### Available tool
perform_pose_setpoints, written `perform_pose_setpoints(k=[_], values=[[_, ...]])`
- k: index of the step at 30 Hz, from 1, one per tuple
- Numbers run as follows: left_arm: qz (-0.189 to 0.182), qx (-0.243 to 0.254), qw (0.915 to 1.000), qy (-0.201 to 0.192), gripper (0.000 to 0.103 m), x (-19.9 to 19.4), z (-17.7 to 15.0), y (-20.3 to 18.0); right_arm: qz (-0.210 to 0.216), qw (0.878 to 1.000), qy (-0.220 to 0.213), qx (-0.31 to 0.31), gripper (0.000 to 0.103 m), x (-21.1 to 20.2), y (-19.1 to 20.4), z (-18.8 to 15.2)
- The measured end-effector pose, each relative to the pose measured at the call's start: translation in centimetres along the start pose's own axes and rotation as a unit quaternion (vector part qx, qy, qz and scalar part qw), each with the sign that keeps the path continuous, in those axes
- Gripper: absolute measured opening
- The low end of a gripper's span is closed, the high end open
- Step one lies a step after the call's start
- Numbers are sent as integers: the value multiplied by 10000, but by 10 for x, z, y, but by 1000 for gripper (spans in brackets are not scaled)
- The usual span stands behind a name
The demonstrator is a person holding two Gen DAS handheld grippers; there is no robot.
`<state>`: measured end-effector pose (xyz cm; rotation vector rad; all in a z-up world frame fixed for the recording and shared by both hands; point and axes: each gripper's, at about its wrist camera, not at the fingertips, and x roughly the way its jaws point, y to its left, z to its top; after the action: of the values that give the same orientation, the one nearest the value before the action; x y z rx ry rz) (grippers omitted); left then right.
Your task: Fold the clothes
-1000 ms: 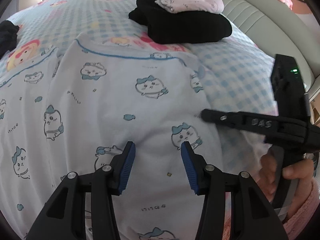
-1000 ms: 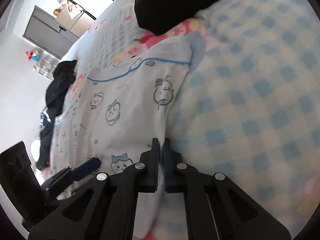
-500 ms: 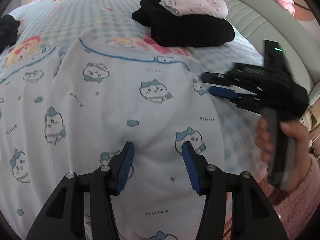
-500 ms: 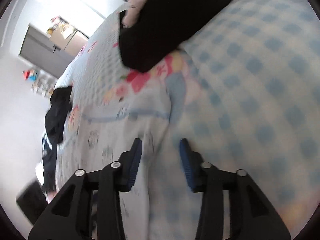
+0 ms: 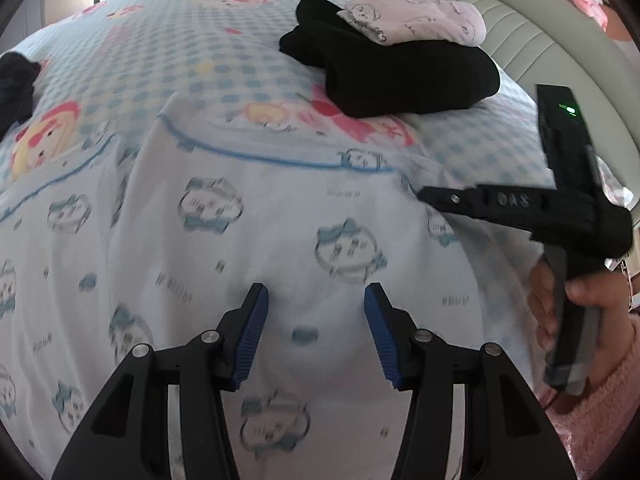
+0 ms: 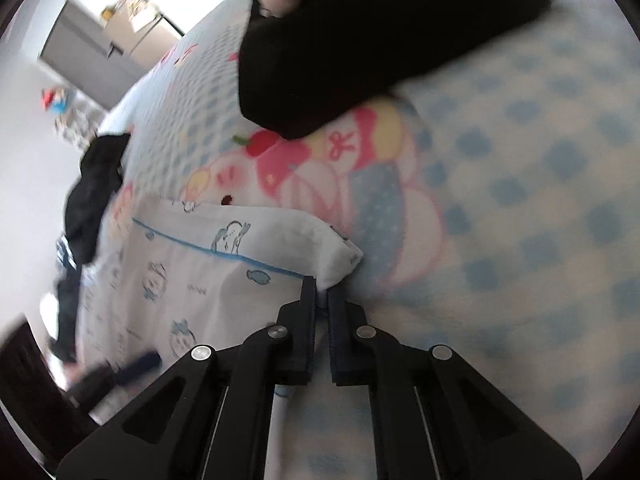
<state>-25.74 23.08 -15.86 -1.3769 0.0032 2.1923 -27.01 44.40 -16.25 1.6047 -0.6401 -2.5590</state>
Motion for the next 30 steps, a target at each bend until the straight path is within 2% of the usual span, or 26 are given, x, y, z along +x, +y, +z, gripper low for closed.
perform_pose_setpoints(k=[2, 8, 12, 17, 21, 24, 27, 30], values=[[65, 107, 9999, 7, 52, 3, 5, -6, -198, 9996, -107, -145, 3, -9, -1, 3], [49, 222, 9996, 164, 53, 19, 9, -15, -289, 9988, -242, -320, 2, -22, 1, 18], [84, 232, 9990, 367, 59, 33, 2, -12, -258, 9992, -221, -205, 2, -19, -3, 21], [178, 421, 9983, 376, 60, 33, -1, -19, 353, 9978, -85, 550, 5, 0, -22, 29], [-59, 403, 9992, 20, 60, 17, 0, -25, 975, 9849, -34, 1432, 9, -8, -52, 30], [-232, 472, 9984, -187, 60, 14, 6, -37, 898, 9885, 215, 1201, 12, -15, -45, 22], [12, 569, 9983, -99, 60, 23, 11, -51, 869, 9916, 417, 863, 19, -18, -24, 3], [132, 435, 9990, -29, 60, 23, 8, -49, 791, 9930, 528, 698, 20, -17, -9, -15]])
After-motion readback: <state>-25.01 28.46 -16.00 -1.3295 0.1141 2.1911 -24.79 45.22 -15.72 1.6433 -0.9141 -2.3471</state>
